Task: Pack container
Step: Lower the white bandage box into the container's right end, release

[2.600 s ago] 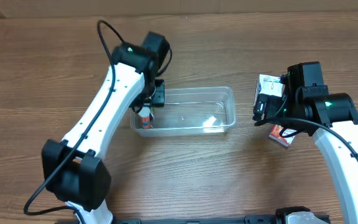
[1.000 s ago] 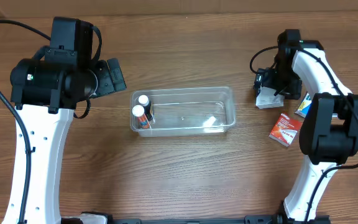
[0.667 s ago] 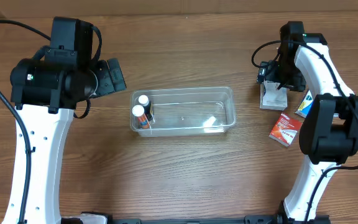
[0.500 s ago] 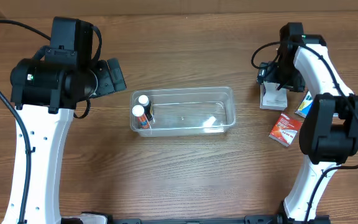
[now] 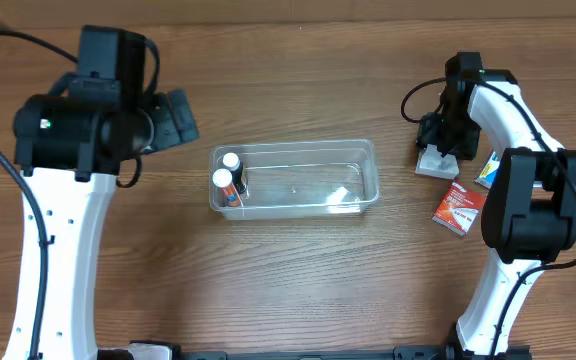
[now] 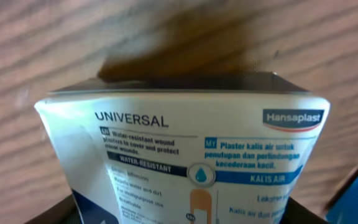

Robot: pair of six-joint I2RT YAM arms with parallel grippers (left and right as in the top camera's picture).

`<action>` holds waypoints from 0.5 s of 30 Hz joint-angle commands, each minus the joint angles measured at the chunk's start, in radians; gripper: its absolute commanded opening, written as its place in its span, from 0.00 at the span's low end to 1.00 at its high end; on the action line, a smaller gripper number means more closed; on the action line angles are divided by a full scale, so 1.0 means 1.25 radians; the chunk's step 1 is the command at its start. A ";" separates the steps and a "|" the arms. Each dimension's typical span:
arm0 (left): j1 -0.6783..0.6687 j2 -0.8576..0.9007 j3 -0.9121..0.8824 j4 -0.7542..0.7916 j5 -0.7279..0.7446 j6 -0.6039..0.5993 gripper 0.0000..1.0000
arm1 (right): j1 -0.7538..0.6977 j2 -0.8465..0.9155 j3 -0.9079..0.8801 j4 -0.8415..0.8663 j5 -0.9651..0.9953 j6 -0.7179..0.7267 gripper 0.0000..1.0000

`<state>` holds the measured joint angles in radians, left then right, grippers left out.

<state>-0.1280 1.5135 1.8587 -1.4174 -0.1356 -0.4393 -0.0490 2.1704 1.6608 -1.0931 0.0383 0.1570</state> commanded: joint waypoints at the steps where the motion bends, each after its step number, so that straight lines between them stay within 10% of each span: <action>1: 0.090 0.003 0.012 0.013 -0.020 -0.009 1.00 | 0.018 -0.038 0.083 -0.045 -0.032 0.000 0.69; 15: 0.279 0.004 0.012 -0.008 -0.001 -0.008 1.00 | 0.416 -0.311 0.029 -0.132 -0.032 0.179 0.70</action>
<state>0.2169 1.5135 1.8587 -1.4220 -0.1448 -0.4393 0.4278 1.7542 1.7931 -1.3037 -0.0021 0.3065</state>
